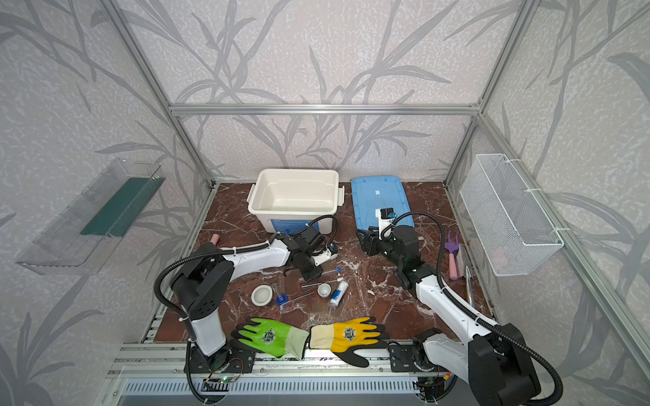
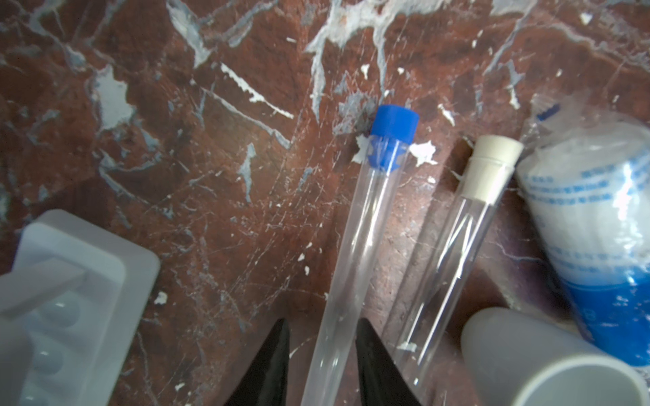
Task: Organize the chemistry lab equipment
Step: 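Close the left gripper on the tube and lift it upright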
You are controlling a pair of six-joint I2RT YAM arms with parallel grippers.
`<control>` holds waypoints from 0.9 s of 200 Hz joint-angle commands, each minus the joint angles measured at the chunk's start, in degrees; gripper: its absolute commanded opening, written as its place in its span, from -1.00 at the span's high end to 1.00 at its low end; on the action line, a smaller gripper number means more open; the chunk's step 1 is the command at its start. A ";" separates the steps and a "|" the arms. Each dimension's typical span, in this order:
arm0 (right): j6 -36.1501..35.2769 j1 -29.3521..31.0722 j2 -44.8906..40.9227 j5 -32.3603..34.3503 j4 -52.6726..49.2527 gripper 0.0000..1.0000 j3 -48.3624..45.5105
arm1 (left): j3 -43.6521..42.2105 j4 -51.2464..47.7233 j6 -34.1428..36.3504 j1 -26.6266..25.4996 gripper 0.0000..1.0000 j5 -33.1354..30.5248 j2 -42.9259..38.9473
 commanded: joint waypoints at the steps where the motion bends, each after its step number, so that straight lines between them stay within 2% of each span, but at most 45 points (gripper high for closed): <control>1: 0.61 -0.33 -1.05 -0.54 2.05 -0.14 -0.80 | 1.63 -1.38 1.37 -0.43 0.34 0.16 0.88; 47: 1.06 -0.50 -0.68 -0.37 2.88 -0.13 -1.58 | 1.65 -1.52 1.38 -0.52 0.40 -0.08 1.57; 129: 1.50 -0.79 0.24 -0.23 3.26 -0.13 -1.85 | 2.38 -1.64 1.37 -0.48 0.65 1.42 2.28; 180: 1.67 -1.51 -0.42 -0.17 2.25 -0.13 -1.61 | 2.28 -1.28 1.38 -0.42 0.69 0.80 0.86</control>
